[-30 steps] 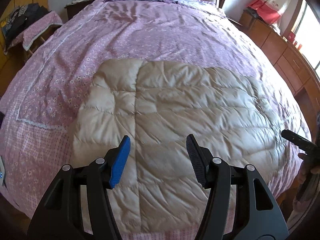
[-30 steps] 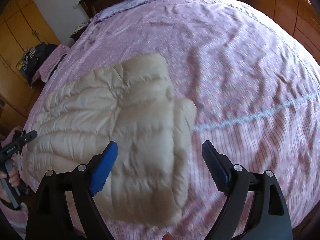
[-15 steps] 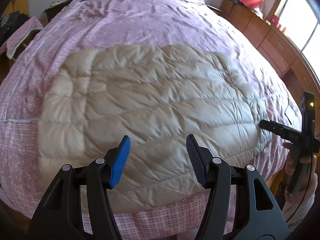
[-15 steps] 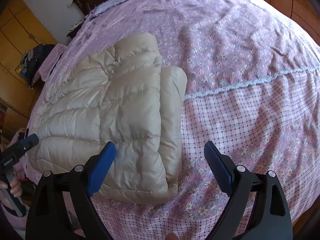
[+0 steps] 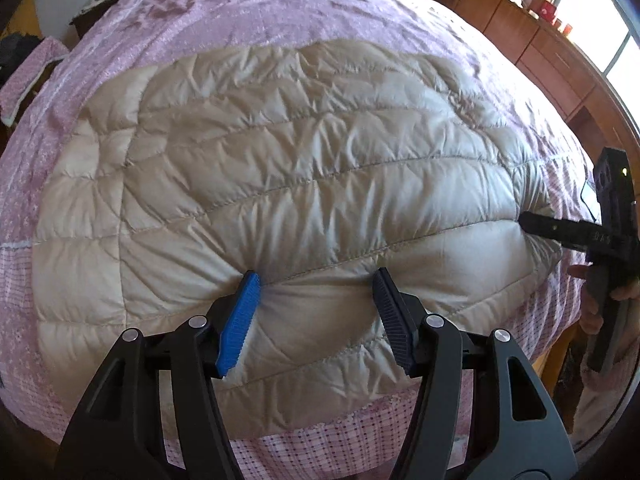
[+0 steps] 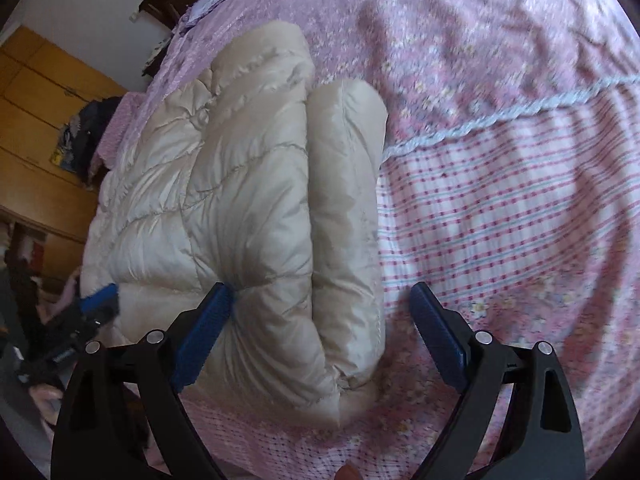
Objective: Fold large clothes
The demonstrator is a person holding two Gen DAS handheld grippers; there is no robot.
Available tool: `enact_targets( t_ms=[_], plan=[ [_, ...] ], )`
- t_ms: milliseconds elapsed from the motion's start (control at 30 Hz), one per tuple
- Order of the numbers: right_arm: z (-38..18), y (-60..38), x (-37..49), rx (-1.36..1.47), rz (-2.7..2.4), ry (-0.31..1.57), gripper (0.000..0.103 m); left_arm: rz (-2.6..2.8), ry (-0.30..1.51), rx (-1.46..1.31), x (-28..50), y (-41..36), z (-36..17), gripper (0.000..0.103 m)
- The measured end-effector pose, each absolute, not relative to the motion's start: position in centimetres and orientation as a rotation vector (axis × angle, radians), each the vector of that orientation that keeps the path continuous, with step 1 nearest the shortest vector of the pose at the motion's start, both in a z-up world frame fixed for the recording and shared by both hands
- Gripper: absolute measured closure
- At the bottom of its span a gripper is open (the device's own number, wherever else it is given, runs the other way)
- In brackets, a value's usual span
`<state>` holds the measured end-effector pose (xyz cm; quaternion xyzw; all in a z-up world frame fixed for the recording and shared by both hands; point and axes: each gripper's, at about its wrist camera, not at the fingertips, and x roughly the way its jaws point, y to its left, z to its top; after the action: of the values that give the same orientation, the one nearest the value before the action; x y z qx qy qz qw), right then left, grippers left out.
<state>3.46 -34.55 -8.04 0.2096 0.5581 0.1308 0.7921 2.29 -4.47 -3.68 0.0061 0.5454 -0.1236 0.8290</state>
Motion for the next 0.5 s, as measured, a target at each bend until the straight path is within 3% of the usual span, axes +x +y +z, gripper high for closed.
enact_targets(
  t_ms=[500],
  plan=[
    [-5.2, -35.3, 1.7, 0.492, 0.44, 1.104, 0.067, -0.276, 1.189, 0.041, 3.0, -5.1, -5.5, 0.044]
  ],
)
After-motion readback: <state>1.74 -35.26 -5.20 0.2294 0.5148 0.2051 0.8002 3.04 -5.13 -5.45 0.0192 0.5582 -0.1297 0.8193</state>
